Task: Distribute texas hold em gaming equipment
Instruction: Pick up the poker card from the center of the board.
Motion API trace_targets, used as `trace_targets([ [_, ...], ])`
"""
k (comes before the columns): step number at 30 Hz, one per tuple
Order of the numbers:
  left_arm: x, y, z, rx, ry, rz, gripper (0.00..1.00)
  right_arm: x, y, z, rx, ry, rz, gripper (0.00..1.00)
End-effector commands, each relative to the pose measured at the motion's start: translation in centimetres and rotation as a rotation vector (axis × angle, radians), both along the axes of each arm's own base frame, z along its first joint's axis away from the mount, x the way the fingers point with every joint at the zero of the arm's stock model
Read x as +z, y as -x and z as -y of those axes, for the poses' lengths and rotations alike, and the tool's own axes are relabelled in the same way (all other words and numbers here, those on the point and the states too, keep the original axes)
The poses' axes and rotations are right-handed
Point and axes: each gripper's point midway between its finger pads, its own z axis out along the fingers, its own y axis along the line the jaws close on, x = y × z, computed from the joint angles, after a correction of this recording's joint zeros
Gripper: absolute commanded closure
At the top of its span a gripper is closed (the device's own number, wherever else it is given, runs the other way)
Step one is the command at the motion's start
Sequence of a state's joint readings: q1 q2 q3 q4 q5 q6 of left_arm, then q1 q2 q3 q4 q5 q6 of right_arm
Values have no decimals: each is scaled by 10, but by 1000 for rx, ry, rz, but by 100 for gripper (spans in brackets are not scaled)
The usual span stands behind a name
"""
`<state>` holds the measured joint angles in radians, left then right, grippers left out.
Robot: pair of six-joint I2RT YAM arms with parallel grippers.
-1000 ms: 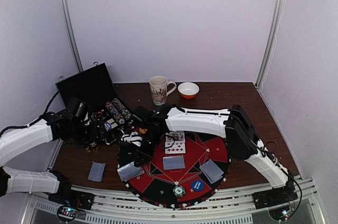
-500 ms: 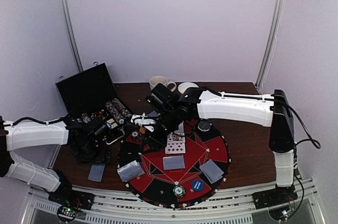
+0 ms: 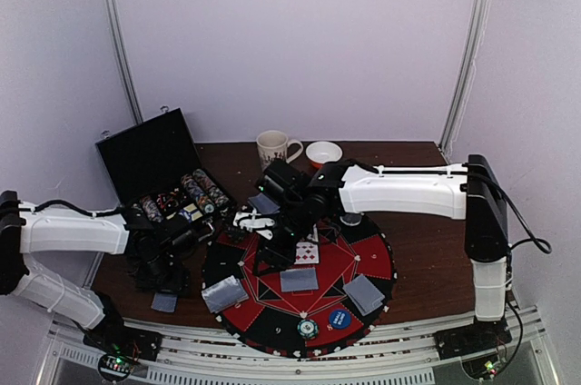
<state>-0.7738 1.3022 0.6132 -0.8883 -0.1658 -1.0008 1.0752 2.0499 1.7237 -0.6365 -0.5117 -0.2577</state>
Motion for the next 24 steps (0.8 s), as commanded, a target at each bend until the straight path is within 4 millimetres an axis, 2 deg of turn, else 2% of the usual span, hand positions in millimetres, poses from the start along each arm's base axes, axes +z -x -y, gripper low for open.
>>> trace_targets([
  [1, -24, 27, -2, -18, 18, -115, 30, 8, -1, 6, 4, -10, 13, 56],
  [9, -22, 25, 2, -21, 48, -98, 71, 12, -2, 6, 2, -17, 12, 56],
  [13, -21, 26, 4, -16, 59, -100, 84, 14, -2, 6, -1, -20, 8, 56],
  [16, -16, 22, 6, -17, 66, -83, 98, 13, -1, 6, -2, -14, 8, 56],
  [18, -9, 15, 7, -26, 56, -62, 100, 14, -4, 6, -13, -15, 7, 57],
  [21, 14, -8, 14, -59, 38, 21, 100, 26, -14, 7, -63, -51, -30, 60],
  [24, 66, -56, 32, -114, 30, 209, 100, 48, -42, 15, -196, -136, -79, 62],
])
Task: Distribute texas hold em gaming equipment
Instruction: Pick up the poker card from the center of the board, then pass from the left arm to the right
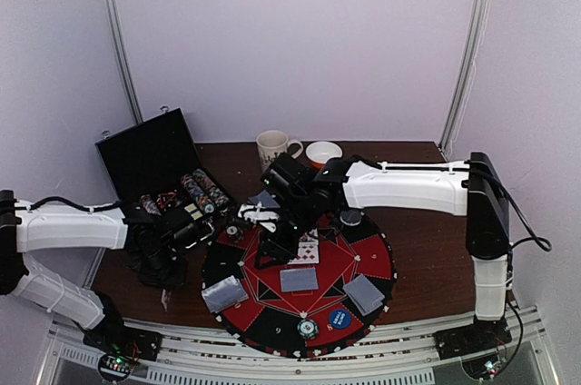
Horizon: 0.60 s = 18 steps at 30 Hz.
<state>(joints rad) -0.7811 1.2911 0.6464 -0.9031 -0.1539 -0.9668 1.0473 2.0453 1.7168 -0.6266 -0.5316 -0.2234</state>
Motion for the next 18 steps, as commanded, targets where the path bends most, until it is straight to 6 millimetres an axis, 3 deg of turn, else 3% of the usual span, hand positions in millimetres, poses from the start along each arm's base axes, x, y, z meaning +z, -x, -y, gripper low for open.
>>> trace_targets([
  [1, 75, -66, 31, -97, 18, 268, 100, 57, -42, 17, -207, -163, -62, 63],
  [5, 153, -106, 75, -303, -17, 538, 100, 97, -87, 53, -461, -322, -132, 61],
  [7, 189, -113, 104, -433, -79, 679, 100, 117, -109, 76, -600, -402, -139, 59],
  [10, 228, -108, 152, -657, -271, 881, 100, 145, -128, 105, -741, -504, -150, 58],
  [13, 261, -94, 184, -842, -539, 1075, 100, 171, -131, 117, -794, -593, -171, 55],
  [14, 279, -93, 194, -818, -545, 1167, 100, 179, -130, 117, -792, -624, -185, 54],
  [15, 283, -90, 195, -874, -596, 1187, 100, 183, -126, 116, -781, -637, -201, 54],
  [18, 325, -82, 205, -909, -498, 1395, 100, 194, -120, 112, -766, -696, -273, 53],
])
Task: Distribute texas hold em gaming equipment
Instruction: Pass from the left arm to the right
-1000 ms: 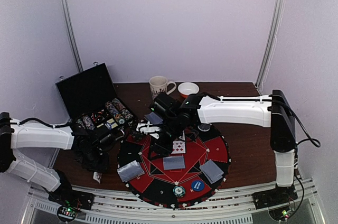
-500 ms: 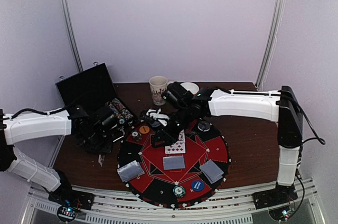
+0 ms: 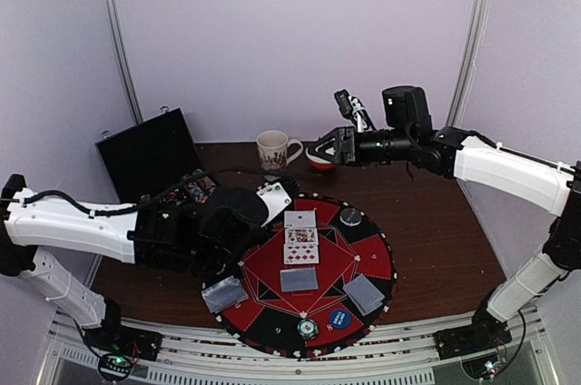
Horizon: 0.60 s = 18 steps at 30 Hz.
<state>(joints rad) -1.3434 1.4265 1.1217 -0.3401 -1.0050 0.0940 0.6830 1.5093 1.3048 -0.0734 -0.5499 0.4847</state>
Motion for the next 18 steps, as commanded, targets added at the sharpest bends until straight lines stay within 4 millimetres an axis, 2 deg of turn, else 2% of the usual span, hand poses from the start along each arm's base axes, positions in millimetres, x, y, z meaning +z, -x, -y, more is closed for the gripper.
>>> trace_targets([
  [1, 99, -3, -3, -79, 44, 358, 100, 22, 8, -8, 9, -160, -77, 53],
  [5, 120, 20, 26, -339, 122, 376, 100, 38, 12, -12, 39, -238, -96, 52],
  [7, 130, 33, 36, -453, 216, 347, 100, 53, 25, -17, 104, -280, -45, 52],
  [10, 142, 50, 46, -611, 368, 237, 100, 68, 53, -17, 215, -249, 153, 52],
  [13, 145, 54, 51, -655, 403, 157, 100, 78, 87, -8, 340, -196, 386, 51],
  [15, 144, 58, 55, -683, 400, 111, 100, 80, 96, 4, 353, -136, 548, 47],
  [18, 143, 62, 61, -707, 407, 36, 100, 78, 108, 14, 377, -77, 678, 45],
])
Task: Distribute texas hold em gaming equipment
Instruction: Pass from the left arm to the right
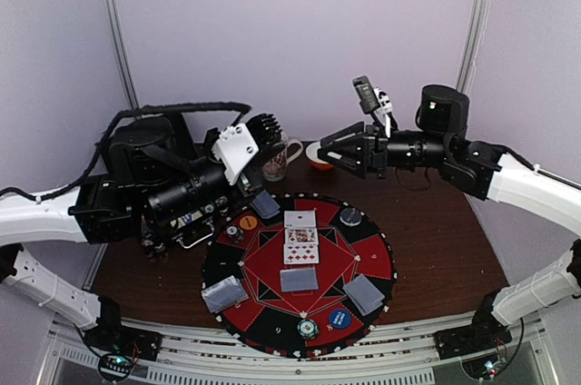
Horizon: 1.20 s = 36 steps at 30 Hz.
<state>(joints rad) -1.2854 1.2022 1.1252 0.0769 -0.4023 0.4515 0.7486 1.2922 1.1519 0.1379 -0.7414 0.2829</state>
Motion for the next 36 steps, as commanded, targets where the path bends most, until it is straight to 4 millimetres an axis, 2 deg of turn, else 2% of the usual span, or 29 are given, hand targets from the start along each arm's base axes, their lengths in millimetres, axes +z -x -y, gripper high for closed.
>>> trace_targets([
  [1, 0, 18, 16, -144, -3, -136, 100, 7, 24, 14, 62, 60, 363, 47],
  [4, -6, 21, 21, -162, -50, -184, 100, 7, 31, 15, 88, 92, 480, 53],
  [8, -7, 28, 26, -206, -88, -237, 100, 9, 42, 5, 143, 117, 565, 56],
  [10, -4, 27, 27, -206, -61, -263, 100, 9, 50, 0, 186, 118, 579, 55],
  [14, 22, 14, 17, -193, 135, -338, 100, -3, 53, -5, 203, 83, 536, 49],
  [18, 40, 23, 13, -304, 289, -361, 100, 2, 60, -22, 227, -63, 461, 48],
  [21, 40, 31, 18, -362, 303, -353, 100, 2, 67, -42, 238, -108, 443, 44],
  [24, 35, 35, 24, -391, 277, -351, 100, 10, 64, -53, 215, -141, 426, 43],
  [27, 33, 38, 25, -409, 261, -342, 100, 11, 59, -59, 210, -138, 401, 48],
  [30, 32, 40, 24, -415, 252, -332, 100, 10, 59, -62, 229, -135, 384, 62],
  [34, 28, 39, 23, -409, 233, -326, 100, 10, 64, -63, 259, -148, 365, 65],
  [36, 27, 39, 22, -408, 229, -321, 100, 11, 64, -64, 261, -149, 365, 73],
])
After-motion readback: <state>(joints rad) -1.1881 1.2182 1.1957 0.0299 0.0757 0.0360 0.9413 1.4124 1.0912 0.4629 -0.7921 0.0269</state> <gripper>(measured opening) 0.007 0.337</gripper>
